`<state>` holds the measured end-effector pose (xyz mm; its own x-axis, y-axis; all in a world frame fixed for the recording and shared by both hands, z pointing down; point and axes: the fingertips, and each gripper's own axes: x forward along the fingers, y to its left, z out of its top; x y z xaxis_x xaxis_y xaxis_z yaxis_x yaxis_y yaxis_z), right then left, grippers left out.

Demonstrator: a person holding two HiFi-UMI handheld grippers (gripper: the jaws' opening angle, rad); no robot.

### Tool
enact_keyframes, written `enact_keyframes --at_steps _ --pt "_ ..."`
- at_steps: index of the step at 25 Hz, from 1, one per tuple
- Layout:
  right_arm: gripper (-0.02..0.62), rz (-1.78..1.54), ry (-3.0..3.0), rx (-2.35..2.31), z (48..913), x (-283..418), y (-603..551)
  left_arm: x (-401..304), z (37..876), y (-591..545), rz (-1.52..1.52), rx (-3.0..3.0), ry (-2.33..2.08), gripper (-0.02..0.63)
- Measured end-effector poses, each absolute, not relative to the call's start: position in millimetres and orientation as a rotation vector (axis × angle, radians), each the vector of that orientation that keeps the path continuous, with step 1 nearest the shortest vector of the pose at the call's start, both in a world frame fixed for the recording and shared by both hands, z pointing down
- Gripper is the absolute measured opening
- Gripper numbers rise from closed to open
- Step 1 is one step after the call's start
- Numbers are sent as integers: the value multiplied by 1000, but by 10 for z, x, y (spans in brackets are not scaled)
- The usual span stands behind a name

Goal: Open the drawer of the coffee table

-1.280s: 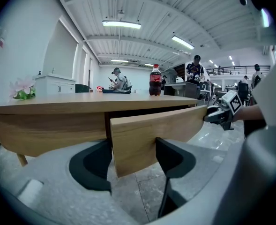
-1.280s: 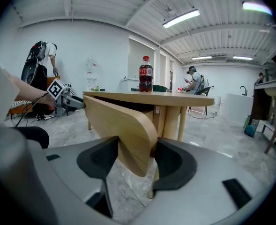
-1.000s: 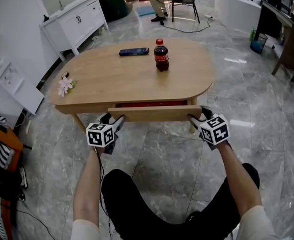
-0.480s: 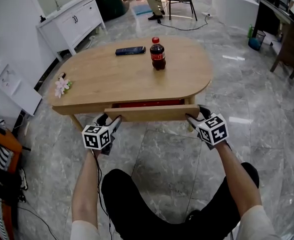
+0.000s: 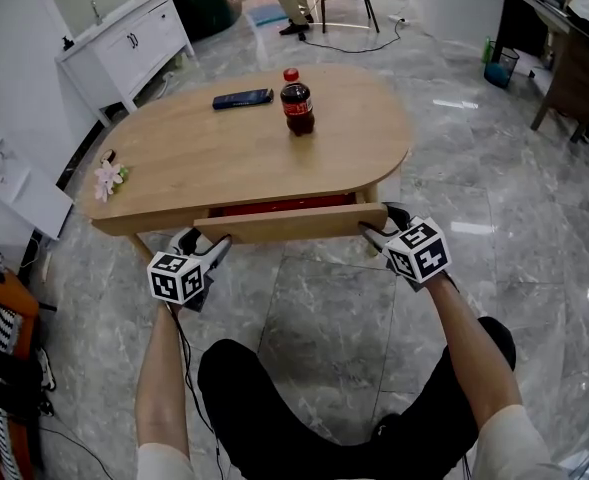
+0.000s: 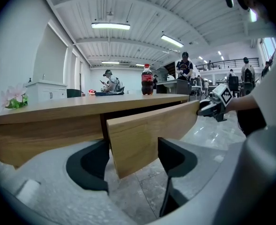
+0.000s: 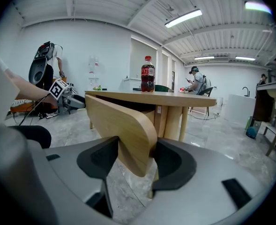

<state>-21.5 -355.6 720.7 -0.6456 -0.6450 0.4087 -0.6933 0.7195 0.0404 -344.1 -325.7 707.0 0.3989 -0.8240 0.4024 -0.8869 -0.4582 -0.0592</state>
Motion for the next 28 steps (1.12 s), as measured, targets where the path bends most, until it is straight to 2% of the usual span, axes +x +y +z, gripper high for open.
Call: enact_keyframes --at_steps 5,10,28 --pt "244 174 -2530 1029 7196 -208 -3582 -3374 7035 -3325 521 2504 -1514 376" --pt "244 183 -2532 1025 7205 -229 -3570 -3351 7099 -3401 621 2488 -1551 376" --pt "245 191 -2538 1063 7200 -218 -3559 -3358 7101 -3376 597 2458 -1562 374"
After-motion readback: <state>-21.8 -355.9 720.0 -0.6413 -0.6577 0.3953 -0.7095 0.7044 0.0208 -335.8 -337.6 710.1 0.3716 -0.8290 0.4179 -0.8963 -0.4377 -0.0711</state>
